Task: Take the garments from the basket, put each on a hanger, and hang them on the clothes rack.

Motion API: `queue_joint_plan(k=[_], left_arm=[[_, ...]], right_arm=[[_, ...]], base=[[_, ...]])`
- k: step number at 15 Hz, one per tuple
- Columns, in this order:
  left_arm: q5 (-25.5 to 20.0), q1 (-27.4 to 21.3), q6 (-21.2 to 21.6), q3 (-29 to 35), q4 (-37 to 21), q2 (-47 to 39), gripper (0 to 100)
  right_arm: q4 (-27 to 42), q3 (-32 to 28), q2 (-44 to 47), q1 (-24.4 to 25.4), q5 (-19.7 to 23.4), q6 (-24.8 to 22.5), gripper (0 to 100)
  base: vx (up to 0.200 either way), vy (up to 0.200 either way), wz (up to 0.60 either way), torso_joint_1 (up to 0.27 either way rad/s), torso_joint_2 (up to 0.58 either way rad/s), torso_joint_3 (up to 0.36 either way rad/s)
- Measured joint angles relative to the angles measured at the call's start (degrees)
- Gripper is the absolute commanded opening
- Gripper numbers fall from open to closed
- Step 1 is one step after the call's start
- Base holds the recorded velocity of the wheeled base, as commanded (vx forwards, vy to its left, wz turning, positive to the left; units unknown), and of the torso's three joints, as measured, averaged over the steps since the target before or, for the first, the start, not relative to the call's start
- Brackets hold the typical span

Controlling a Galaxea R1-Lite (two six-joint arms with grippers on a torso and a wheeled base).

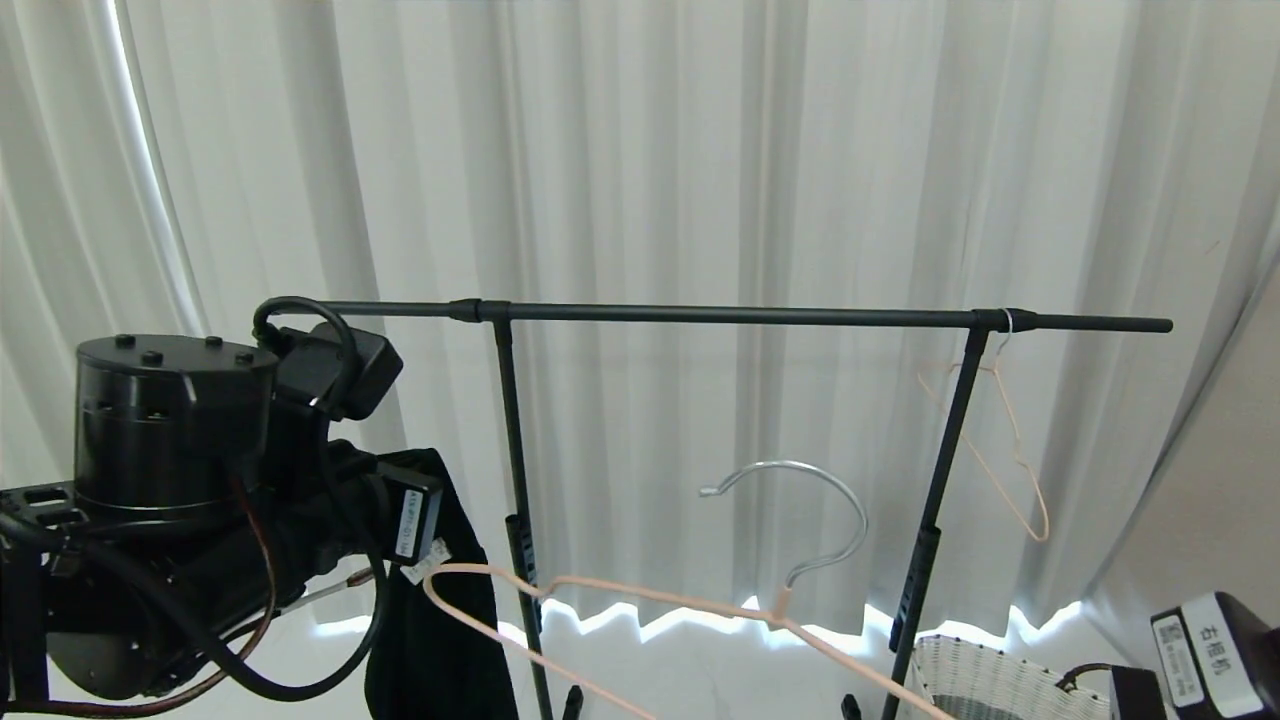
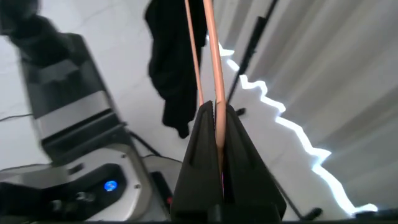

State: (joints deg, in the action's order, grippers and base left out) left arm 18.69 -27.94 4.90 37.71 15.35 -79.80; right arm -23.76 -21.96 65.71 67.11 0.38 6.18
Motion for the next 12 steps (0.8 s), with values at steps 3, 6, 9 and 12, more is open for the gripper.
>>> queue_joint_plan(k=[3, 6, 9, 12], left_arm=[[0.0, -0.1, 0.0, 0.2, -0.1, -1.8, 0], [0.5, 0.0, 0.1, 0.3, -2.7, -2.8, 0], [1.3, 0.4, 0.1, 0.3, -4.4, -3.0, 0], [1.3, 0.4, -1.4, 0.9, -4.5, -3.0, 0]], right_arm=[[0.0, -0.5, 1.4, 1.6, 0.0, 0.8, 0], [0.0, -1.4, 4.4, 1.5, -0.2, 2.7, 0], [-0.1, -3.3, 8.0, 0.5, -0.3, 5.1, 0], [-0.3, -5.5, 11.4, -1.8, -0.4, 8.0, 0]], base=[[0.0, 0.0, 0.0, 0.0, 0.0, 0.0], [0.0, 0.0, 0.0, 0.0, 0.0, 0.0], [0.0, 0.0, 0.0, 0.0, 0.0, 0.0], [0.0, 0.0, 0.0, 0.0, 0.0, 0.0]])
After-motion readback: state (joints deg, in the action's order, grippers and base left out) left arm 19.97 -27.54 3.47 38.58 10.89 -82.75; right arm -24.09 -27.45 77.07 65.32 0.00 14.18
